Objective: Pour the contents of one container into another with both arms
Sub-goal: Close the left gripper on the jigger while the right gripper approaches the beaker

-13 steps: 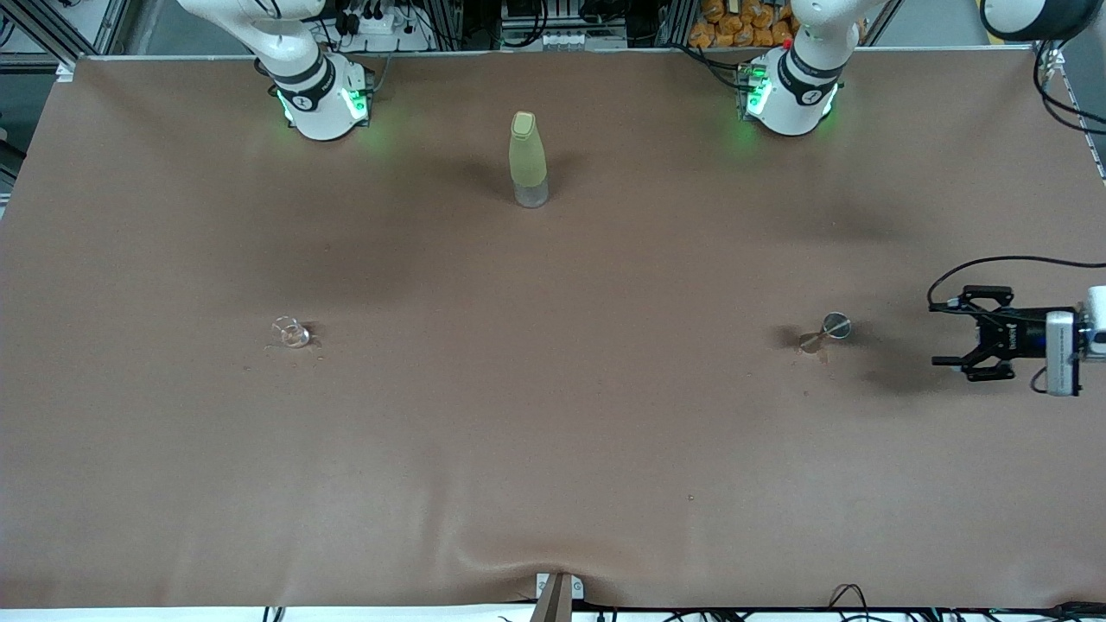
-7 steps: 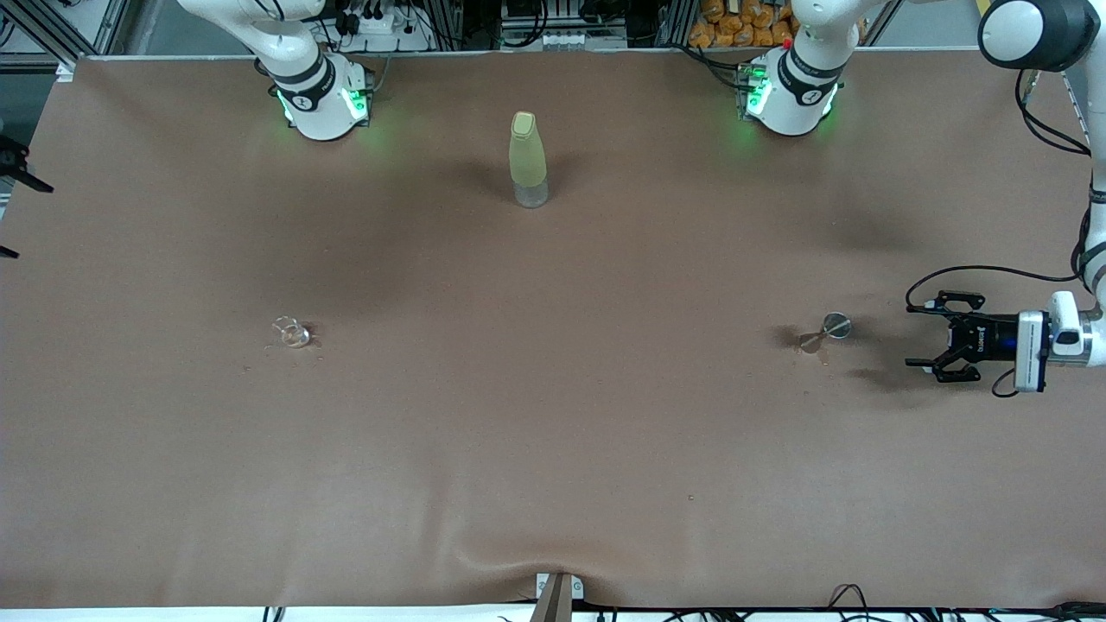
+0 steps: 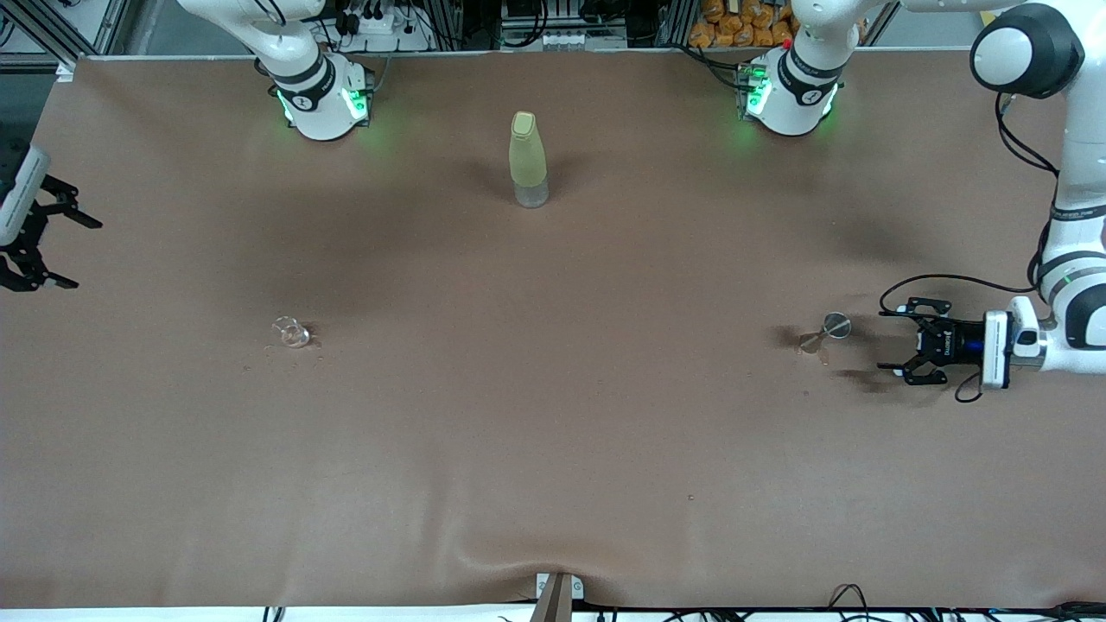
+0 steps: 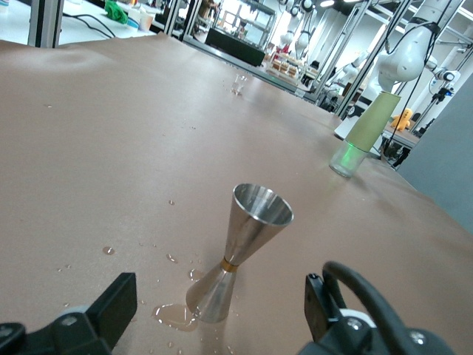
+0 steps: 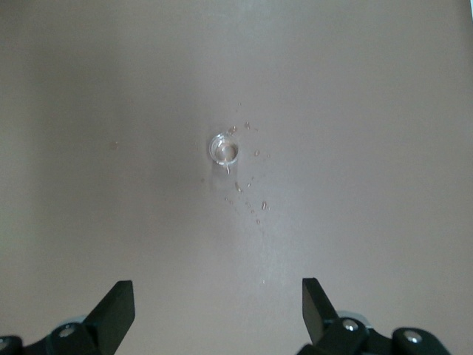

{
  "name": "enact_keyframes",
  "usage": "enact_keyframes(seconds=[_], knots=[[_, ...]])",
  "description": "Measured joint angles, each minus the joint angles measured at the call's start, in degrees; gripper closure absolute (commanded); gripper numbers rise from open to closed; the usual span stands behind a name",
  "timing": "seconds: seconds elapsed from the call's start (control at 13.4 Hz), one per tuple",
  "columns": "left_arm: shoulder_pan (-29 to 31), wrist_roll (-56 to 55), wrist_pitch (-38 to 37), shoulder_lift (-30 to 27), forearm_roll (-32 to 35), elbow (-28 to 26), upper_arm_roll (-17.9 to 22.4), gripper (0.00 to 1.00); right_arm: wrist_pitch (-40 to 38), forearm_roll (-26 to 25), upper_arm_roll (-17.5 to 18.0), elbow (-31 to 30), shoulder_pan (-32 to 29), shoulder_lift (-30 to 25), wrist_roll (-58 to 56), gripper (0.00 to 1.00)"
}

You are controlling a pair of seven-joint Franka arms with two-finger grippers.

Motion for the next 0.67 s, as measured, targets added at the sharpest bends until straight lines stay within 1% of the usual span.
enact_keyframes(seconds=[0.3, 0.67], knots=[[-0.04, 1.68, -0.01, 1.87, -4.15, -0.80, -0.25, 0.00, 2.84, 6.42, -1.72, -3.86, -0.24, 1.70, -6.58, 0.00], [-1.72, 5.17, -0.01, 2.71, -5.82, -1.77, -0.52, 0.00, 4.17, 16.85, -2.79, -5.23, -2.88, 8.91, -18.65, 0.00]])
